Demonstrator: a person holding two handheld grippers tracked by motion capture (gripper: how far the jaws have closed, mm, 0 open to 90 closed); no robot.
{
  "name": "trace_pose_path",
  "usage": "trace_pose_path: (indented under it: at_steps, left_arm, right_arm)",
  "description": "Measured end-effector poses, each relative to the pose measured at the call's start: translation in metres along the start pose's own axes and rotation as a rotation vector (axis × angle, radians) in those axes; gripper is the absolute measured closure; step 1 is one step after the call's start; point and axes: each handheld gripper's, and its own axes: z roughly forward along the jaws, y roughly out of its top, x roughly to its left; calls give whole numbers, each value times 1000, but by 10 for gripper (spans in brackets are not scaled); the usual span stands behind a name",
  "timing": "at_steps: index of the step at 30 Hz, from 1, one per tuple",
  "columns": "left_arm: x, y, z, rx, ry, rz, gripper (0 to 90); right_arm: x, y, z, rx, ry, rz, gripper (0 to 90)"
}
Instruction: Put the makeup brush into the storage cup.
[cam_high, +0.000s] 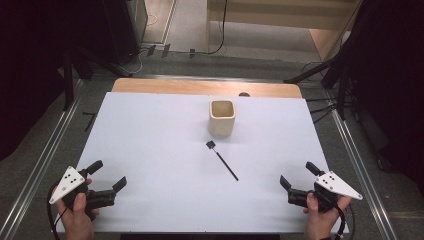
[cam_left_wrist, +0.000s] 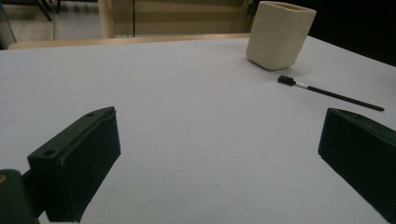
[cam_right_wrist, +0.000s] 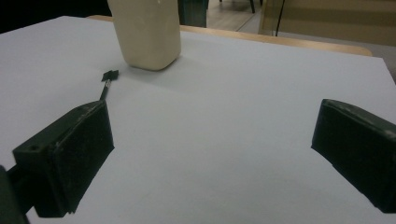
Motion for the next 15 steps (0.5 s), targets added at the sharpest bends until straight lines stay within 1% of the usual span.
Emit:
trace_pose_path:
  at_steps: [2, 5, 8, 9, 12, 15]
  left_arm:
    - [0, 0, 0, 1, 0, -1, 0]
    - [-1, -1, 0, 2, 0, -2, 0]
    - [-2, -1, 0, 1, -5, -1, 0]
    - [-4, -1, 1, 3, -12, 6, 0]
    - [-6, -1, 1, 7, -13, 17, 0]
    - [-5, -1, 2, 3, -17, 10, 0]
  right_arm:
    - [1, 0, 1, 1, 2, 6, 0]
    - [4, 2, 2, 6, -4, -7, 0]
    - [7, 4, 3, 7, 3, -3, 0]
    - [8, 6, 3, 11, 3, -6, 0]
    - [10, 9, 5, 14, 5, -7, 0]
    - [12, 13, 8, 20, 13, -14, 0]
